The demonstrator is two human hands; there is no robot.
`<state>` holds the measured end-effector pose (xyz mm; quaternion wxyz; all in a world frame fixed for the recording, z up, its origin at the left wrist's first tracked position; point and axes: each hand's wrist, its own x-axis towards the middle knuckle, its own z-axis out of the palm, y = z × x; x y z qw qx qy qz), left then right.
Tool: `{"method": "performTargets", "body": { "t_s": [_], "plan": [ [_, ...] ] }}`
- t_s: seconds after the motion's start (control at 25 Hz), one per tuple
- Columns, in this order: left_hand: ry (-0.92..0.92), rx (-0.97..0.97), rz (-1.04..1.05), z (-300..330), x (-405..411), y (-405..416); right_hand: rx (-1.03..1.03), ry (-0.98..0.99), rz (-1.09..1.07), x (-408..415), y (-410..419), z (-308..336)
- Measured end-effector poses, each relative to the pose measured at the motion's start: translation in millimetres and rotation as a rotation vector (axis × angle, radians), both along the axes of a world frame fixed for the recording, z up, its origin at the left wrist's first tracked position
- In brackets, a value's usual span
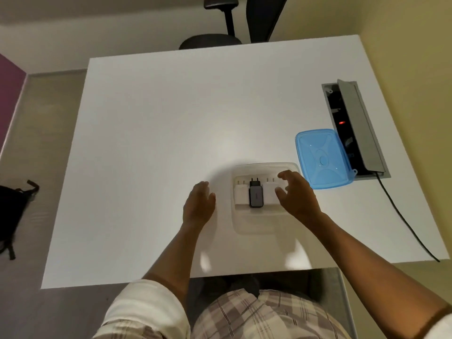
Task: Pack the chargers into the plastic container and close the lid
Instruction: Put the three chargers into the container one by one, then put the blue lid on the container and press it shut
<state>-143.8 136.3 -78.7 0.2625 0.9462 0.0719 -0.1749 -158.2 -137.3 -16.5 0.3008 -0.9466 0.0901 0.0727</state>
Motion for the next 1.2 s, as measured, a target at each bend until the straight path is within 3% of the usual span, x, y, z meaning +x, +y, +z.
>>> {"method": "performTargets", "body": {
  "t_s": [0.16, 0.36, 0.6, 0.76, 1.0, 1.2],
  "plan": [
    [-0.125, -0.118, 0.153, 31, 17, -6, 0.036, -0.184, -0.045, -4, -24, 11],
    [-0.189, -0.188, 0.108, 63, 44, -30, 0.095, -0.185, -0.2, 3, -76, 10],
    [-0.178, -0.369, 0.067, 85, 64, -110, 0.24, -0.052, -0.476, -7, -138, -10],
    [-0.095, -0.462, 0.094, 92, 81, -161, 0.393, 0.158, -0.706, -20, -181, -32],
    [-0.001, -0.273, -0.079, 84, 115, -216, 0.853, 0.283, -0.92, -41, -220, -55],
    [0.153, -0.208, -0.124, 66, 141, -246, 0.992, 0.367, -0.903, -43, -235, -63]
  ]
}}
